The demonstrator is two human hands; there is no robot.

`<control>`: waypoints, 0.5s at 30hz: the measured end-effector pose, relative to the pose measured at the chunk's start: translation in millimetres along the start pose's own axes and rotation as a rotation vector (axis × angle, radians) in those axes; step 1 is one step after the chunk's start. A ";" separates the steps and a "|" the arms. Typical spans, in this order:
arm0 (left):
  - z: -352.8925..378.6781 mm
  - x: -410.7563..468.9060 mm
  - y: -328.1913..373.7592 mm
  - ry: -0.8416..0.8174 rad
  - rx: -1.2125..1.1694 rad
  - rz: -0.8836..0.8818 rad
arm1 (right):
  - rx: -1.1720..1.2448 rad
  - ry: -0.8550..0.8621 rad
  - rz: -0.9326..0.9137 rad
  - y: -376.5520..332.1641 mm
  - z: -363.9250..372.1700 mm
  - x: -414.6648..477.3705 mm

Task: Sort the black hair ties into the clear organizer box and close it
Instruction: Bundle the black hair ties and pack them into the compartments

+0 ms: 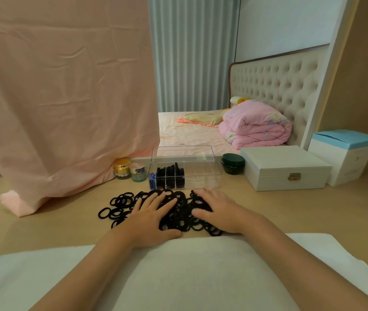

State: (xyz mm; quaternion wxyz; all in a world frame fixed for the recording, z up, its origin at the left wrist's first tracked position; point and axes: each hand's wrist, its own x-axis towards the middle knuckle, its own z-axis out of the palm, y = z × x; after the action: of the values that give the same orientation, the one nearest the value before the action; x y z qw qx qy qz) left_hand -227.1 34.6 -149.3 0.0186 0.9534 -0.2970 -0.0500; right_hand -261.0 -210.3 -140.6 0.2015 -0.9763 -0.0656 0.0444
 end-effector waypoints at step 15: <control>-22.3 35.2 -20.2 0.315 -0.336 0.106 | -0.108 0.210 -0.066 -21.8 -19.7 37.0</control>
State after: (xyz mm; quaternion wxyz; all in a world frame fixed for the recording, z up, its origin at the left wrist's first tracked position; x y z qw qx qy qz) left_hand -184.4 31.4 -131.4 0.2259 0.9159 -0.3277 0.0517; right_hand -224.6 -192.7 -116.2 0.1559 -0.9823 -0.0787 -0.0684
